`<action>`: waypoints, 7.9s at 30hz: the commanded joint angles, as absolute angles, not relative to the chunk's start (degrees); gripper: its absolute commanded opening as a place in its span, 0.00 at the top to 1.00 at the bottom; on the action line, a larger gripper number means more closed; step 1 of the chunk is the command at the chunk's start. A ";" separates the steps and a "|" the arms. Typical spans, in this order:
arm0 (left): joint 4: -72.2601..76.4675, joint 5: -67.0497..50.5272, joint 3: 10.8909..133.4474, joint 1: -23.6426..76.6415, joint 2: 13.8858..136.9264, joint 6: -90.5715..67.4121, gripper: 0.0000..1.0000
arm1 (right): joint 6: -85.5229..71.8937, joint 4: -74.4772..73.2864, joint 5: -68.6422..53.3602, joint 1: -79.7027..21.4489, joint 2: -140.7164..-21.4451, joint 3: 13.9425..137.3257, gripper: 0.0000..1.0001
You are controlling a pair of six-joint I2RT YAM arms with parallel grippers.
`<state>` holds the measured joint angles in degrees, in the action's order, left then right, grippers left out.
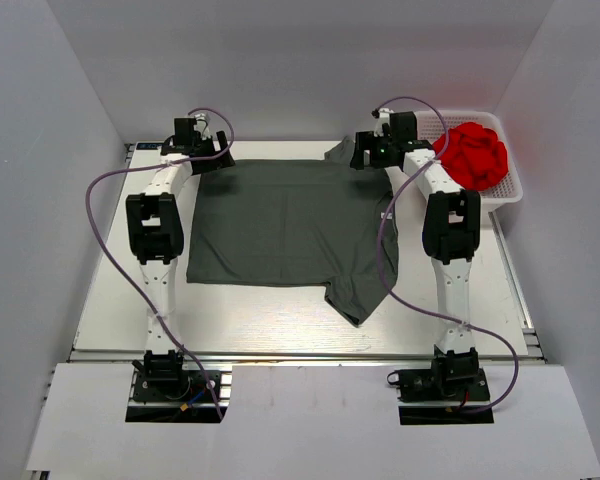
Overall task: Fold and stack the t-shirts
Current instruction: Flatten out the tshirt, then grap the side of the flattened tshirt closest away from the robot with both arms, then fold the flattened tshirt in 1/3 of the way
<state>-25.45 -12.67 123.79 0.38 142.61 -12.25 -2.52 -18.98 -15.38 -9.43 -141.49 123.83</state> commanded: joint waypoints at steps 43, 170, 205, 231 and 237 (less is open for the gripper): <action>-16.97 7.13 35.24 0.53 77.42 -34.72 0.75 | -17.57 -24.16 -7.38 -25.65 -70.05 43.60 0.10; -14.23 -15.47 66.27 -2.64 110.92 -22.24 0.00 | -6.86 -20.57 6.68 -16.35 -106.08 79.70 1.00; -13.62 -15.56 68.90 -2.11 108.63 -21.18 0.00 | -9.49 -18.37 -17.73 -16.61 -110.64 86.13 0.37; -13.62 -14.50 68.29 -2.64 107.58 -21.18 0.00 | 4.66 -21.88 -7.03 -23.99 -122.69 95.27 0.57; -13.62 -14.50 68.29 -2.64 107.58 -20.65 0.00 | 6.32 -21.36 -10.89 -24.78 -123.49 96.15 0.79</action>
